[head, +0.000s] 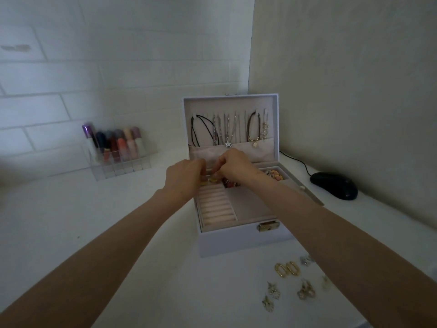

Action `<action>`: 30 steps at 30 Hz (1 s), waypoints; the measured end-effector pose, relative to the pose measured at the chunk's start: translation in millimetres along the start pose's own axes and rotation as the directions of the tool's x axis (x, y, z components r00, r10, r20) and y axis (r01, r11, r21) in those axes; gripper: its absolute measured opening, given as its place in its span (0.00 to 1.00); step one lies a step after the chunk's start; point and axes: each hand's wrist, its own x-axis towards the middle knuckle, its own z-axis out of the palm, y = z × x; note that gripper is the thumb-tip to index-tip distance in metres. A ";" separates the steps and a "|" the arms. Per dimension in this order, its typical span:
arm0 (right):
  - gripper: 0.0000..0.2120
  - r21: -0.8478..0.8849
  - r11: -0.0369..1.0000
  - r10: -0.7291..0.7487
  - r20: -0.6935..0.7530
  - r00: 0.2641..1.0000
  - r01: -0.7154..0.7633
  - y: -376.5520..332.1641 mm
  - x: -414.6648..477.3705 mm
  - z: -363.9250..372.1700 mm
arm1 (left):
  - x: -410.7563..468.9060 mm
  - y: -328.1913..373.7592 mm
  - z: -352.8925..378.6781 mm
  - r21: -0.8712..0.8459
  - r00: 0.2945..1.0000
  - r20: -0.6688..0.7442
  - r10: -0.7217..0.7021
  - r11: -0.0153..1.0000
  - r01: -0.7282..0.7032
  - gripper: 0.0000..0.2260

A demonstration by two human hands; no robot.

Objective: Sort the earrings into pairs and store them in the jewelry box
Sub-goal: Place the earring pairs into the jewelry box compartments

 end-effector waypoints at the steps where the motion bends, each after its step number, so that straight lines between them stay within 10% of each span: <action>1: 0.07 -0.044 0.999 -0.010 0.001 1.000 0.010 -0.5 -0.2 0.9 | -0.6 1.2 0.2 0.010 1.000 -0.017 0.006 1.000 -0.006 0.07; 30: 0.12 -0.463 0.848 -0.225 0.127 0.966 0.259 11.7 0.1 4.1 | -9.9 6.6 0.3 0.098 0.997 -0.032 0.070 0.993 -0.067 0.09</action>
